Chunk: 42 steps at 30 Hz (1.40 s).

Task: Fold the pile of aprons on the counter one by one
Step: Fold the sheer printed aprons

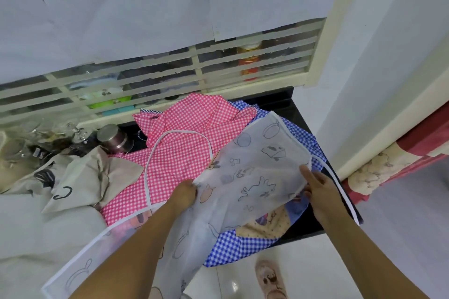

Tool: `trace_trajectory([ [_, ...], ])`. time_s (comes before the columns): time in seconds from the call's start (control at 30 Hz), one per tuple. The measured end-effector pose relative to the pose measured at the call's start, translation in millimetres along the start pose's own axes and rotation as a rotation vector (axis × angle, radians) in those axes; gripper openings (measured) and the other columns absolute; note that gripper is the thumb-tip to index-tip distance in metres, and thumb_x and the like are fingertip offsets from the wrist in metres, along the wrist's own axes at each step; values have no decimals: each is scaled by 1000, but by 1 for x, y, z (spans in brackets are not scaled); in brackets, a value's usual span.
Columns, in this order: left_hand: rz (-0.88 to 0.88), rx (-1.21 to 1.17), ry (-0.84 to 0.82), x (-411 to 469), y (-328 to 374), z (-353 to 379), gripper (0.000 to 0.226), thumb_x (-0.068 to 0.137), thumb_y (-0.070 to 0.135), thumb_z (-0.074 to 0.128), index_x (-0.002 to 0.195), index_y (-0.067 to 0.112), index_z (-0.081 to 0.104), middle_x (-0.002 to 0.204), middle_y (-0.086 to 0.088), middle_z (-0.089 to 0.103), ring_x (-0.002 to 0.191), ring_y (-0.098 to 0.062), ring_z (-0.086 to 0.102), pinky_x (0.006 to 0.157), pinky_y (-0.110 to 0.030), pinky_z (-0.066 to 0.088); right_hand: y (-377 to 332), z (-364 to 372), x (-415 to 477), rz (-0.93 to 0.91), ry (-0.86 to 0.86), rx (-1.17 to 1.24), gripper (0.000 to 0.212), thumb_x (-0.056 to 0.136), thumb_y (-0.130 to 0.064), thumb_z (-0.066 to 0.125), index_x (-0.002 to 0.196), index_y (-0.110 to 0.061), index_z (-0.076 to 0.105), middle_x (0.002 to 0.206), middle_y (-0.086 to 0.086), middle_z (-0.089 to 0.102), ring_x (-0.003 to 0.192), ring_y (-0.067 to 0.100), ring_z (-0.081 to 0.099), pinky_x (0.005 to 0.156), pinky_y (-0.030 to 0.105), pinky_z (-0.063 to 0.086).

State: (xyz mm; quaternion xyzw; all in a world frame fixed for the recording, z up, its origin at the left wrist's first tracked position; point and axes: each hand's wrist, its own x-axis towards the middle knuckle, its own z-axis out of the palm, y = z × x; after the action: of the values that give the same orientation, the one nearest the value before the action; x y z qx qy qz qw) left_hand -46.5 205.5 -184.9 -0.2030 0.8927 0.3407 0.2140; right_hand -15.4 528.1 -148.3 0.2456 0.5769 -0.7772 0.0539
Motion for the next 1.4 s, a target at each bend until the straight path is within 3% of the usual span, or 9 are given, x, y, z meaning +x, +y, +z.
trace_trajectory([
  [0.07,7,7,1,1,-3,1,37,100,10,42,68,29,39,72,10,42,64,0,38,71,-23,39,-1,-4,3,-3,-38,37,34,71,-33,74,91,-10,59,68,1,48,46,6,41,41,18,39],
  [0.37,-11,18,-54,-2,2,-4,31,102,7,39,73,11,48,65,-1,45,57,-10,42,49,-12,39,-35,-24,27,282,-249,-127,84,30,-52,93,97,-9,67,71,0,62,53,5,49,50,15,47],
  [0.47,2,62,-69,-2,3,-4,21,102,10,39,97,1,57,75,-4,52,72,-19,49,57,-22,36,-38,-24,27,410,-325,-222,59,60,-39,78,110,-12,64,86,-1,71,70,12,61,59,18,50],
  [0.57,-9,-16,-70,-2,3,-3,25,102,11,40,92,0,60,86,-10,59,83,-24,53,71,-27,40,-49,-21,27,437,-429,-241,70,51,-38,88,110,-10,65,98,6,73,78,16,65,61,20,52],
  [0.67,51,5,22,-14,1,-3,31,101,9,39,72,10,51,73,-4,52,76,-23,49,66,-28,36,-70,-16,40,383,-457,-235,50,54,-28,89,92,-6,65,76,5,68,53,7,60,43,12,46],
  [0.83,408,123,218,-42,-2,-16,24,102,15,38,104,2,57,76,-6,59,67,-21,56,66,-31,44,-132,-17,62,346,-611,-345,15,82,-16,50,75,-3,48,41,-4,40,30,2,25,31,10,20],
  [1.0,618,204,303,-33,21,-47,23,97,21,34,88,8,50,60,-4,49,50,-23,48,51,-32,38,-144,-24,96,305,-541,-654,9,93,-5,53,84,-4,53,49,-3,43,37,4,32,36,12,29],
  [1.23,495,114,476,7,64,-58,23,104,23,33,89,13,47,65,-1,51,57,-19,51,49,-26,32,-117,23,113,-151,-3,-169,30,86,-17,68,110,-12,51,106,7,57,88,20,62,86,35,55],
  [1.4,488,73,379,15,73,-36,24,104,23,34,88,12,47,62,2,48,55,-18,49,49,-29,31,-56,59,51,370,-193,-90,33,84,-46,65,93,-15,59,84,3,59,77,17,59,83,38,52],
])
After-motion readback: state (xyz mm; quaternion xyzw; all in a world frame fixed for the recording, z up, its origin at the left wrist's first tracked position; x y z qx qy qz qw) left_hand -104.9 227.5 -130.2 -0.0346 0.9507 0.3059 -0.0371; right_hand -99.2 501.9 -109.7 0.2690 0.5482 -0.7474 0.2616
